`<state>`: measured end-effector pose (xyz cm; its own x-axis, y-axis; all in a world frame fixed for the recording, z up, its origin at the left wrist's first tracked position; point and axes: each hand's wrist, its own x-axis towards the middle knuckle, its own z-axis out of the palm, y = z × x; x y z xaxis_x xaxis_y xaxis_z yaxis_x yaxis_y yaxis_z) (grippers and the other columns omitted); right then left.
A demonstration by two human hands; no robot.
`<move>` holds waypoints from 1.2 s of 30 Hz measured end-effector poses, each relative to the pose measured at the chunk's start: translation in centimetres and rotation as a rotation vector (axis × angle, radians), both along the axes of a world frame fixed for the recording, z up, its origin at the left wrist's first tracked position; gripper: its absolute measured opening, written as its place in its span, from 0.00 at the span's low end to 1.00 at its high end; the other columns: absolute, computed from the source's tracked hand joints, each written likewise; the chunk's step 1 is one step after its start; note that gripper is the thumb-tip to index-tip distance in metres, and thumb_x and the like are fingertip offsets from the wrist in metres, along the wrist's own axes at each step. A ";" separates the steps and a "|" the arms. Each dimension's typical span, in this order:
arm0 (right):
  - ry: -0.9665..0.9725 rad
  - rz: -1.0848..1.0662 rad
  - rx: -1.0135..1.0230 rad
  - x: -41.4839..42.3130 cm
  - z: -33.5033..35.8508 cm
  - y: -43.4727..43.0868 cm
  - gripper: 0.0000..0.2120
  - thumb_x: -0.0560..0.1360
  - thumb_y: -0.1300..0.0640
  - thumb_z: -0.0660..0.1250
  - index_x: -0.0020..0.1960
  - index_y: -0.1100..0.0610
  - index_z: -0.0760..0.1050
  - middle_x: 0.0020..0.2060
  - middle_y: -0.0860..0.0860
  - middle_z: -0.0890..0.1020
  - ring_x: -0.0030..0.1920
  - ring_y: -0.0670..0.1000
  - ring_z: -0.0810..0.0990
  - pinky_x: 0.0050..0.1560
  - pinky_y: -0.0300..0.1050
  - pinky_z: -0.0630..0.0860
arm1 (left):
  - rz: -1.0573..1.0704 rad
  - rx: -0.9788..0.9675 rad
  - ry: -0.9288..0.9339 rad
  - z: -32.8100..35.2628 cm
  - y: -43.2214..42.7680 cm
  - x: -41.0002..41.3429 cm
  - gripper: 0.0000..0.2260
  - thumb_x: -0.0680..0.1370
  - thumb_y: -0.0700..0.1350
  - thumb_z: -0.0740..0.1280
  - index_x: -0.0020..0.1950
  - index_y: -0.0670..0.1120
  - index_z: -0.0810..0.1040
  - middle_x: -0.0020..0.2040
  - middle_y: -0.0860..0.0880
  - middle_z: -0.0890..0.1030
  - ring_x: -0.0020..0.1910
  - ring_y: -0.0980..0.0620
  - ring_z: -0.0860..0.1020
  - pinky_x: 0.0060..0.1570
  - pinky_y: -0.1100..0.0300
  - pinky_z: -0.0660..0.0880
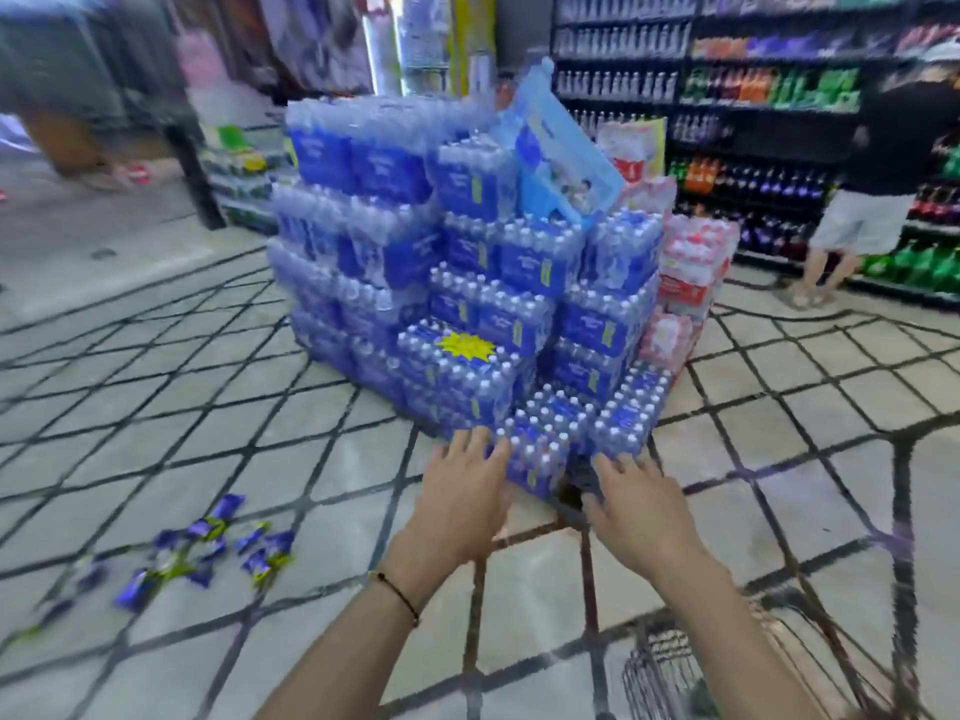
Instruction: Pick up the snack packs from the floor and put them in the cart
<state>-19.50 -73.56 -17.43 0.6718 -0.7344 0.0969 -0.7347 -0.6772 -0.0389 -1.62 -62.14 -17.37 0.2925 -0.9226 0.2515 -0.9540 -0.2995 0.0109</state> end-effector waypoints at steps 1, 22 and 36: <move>0.017 0.042 0.004 2.9 -0.3 0.9 0.18 0.78 0.44 0.57 0.64 0.51 0.66 0.60 0.51 0.75 0.63 0.57 0.71 0.56 0.54 0.73 | 0.059 0.020 0.006 -0.2 1.8 2.3 0.19 0.71 0.51 0.54 0.58 0.49 0.75 0.55 0.46 0.77 0.51 0.42 0.76 0.45 0.48 0.73; 0.105 0.670 0.205 53.9 -4.5 28.0 0.19 0.80 0.43 0.55 0.67 0.49 0.65 0.59 0.51 0.74 0.59 0.55 0.74 0.50 0.51 0.74 | 0.824 0.100 0.171 -4.5 37.4 40.4 0.18 0.77 0.47 0.58 0.66 0.49 0.72 0.62 0.47 0.74 0.59 0.41 0.73 0.55 0.48 0.69; 0.206 0.837 0.253 83.8 -10.9 27.8 0.23 0.78 0.39 0.56 0.68 0.50 0.66 0.58 0.52 0.76 0.59 0.57 0.75 0.50 0.51 0.75 | 0.866 0.259 0.335 -13.0 35.5 65.0 0.15 0.76 0.45 0.61 0.62 0.47 0.73 0.57 0.46 0.76 0.54 0.40 0.74 0.49 0.47 0.71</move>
